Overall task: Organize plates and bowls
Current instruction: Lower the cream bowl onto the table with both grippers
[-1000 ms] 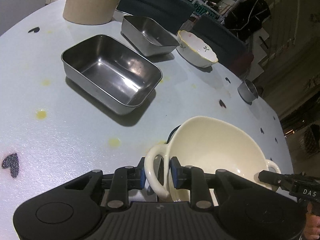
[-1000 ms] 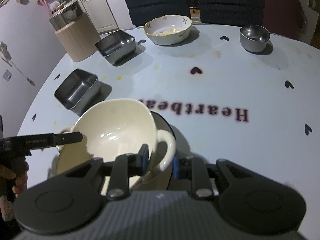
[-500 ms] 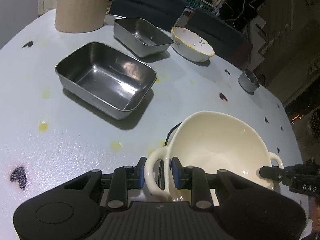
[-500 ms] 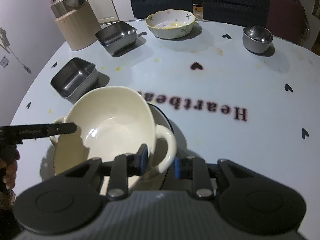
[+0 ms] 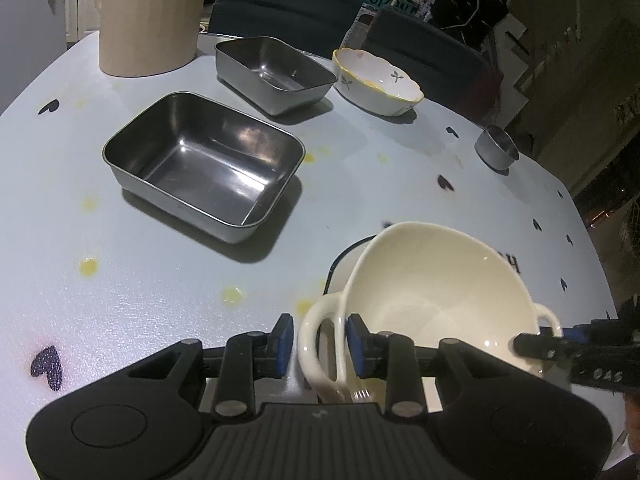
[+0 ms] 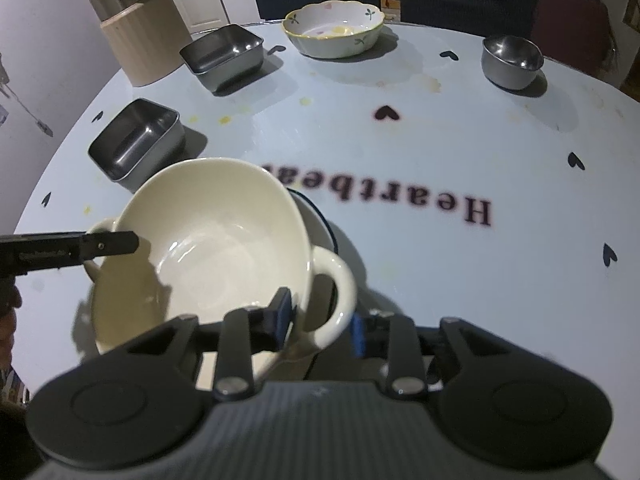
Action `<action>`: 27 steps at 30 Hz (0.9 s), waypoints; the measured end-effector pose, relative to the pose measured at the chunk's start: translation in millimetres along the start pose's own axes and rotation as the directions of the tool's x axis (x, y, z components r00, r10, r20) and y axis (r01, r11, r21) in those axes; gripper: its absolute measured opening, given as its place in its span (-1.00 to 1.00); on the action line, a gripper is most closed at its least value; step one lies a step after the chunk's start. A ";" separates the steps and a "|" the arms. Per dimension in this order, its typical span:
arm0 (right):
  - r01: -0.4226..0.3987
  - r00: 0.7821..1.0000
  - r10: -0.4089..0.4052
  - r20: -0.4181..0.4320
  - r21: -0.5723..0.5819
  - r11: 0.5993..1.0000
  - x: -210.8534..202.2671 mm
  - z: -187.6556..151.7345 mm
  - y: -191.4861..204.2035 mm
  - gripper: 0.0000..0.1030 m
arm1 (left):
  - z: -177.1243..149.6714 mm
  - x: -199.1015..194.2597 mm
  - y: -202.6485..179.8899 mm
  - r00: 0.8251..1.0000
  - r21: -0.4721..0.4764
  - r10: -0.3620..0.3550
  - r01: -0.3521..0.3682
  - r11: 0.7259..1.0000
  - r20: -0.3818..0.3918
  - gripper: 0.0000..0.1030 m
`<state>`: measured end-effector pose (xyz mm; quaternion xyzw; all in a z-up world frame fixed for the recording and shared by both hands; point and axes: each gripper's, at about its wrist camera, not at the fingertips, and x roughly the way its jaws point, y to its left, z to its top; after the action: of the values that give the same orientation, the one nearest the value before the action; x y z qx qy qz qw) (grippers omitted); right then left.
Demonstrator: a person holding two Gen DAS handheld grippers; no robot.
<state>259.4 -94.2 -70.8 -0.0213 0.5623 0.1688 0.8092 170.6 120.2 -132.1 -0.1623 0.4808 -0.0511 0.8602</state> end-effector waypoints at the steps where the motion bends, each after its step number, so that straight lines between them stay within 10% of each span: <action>1: 0.014 1.000 -0.014 -0.005 -0.013 1.000 1.9 -0.5 1.4 -0.24 | -0.2 -0.4 -1.3 1.000 0.006 -0.001 0.001 1.000 0.000 -0.36; 27: 0.037 0.999 -0.037 -0.002 0.006 0.999 3.6 -5.2 -1.3 -0.12 | 0.8 -2.6 -7.7 0.997 0.013 0.049 -0.049 0.999 -0.056 -0.20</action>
<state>256.3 -95.7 -76.2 -0.0294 0.5632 0.1524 0.8116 170.4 113.7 -127.1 -0.1439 0.5083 -0.0373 0.8483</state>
